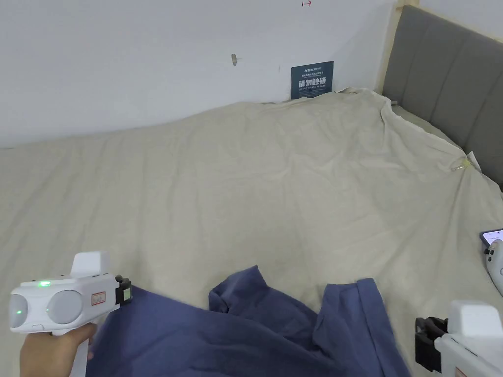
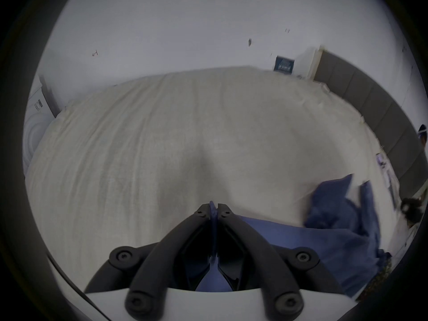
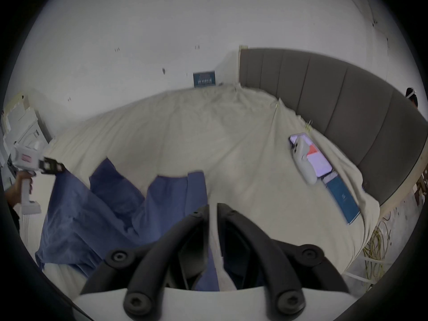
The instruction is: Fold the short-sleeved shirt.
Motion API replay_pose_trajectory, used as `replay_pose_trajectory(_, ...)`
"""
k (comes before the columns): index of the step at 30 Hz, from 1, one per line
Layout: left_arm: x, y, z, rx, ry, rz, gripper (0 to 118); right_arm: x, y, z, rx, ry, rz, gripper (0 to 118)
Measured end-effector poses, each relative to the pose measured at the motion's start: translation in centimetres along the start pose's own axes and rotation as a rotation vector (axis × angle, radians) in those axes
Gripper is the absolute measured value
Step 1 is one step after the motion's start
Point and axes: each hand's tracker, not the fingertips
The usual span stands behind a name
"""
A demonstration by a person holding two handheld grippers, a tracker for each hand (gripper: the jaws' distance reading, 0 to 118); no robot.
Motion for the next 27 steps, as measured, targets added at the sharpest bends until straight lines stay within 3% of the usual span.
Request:
replay_pose_trajectory(1,0.0,0.0,1.1,0.016,-0.012,0.006,1,0.0,-0.3,-0.7,-0.010,0.007,0.006,22)
replay_pose_trajectory(4,-0.2,0.4,4.4,0.047,-0.033,0.020,1,-0.2,-1.4,-2.8,-0.111,0.012,0.017,59)
replay_pose_trajectory(5,-0.2,0.4,5.3,0.057,-0.040,0.021,1,-0.4,-1.9,-3.2,-0.149,0.010,0.024,66)
replay_pose_trajectory(11,0.7,0.6,8.6,0.080,-0.024,0.002,1,-1.1,-5.4,-4.2,-0.265,-0.001,0.042,67)
replay_pose_trajectory(14,0.7,0.3,9.2,0.082,-0.012,0.008,1,-1.7,-6.2,-4.0,-0.263,0.022,0.018,55)
replay_pose_trajectory(17,0.9,-0.1,9.9,0.081,-0.007,0.017,1,-2.1,-5.5,-2.8,-0.263,0.078,-0.016,6)
replay_pose_trajectory(20,0.8,-0.5,10.7,0.084,0.008,0.022,1,-1.8,-5.1,-2.0,-0.216,0.074,0.049,5)
replay_pose_trajectory(25,-0.4,-1.0,12.9,0.122,0.008,0.096,1,-0.7,-3.6,1.6,-0.063,0.149,-0.012,4)
replay_pose_trajectory(27,-1.1,-1.1,14.0,0.141,0.018,0.113,1,-0.7,-2.1,3.6,0.019,0.175,0.006,4)
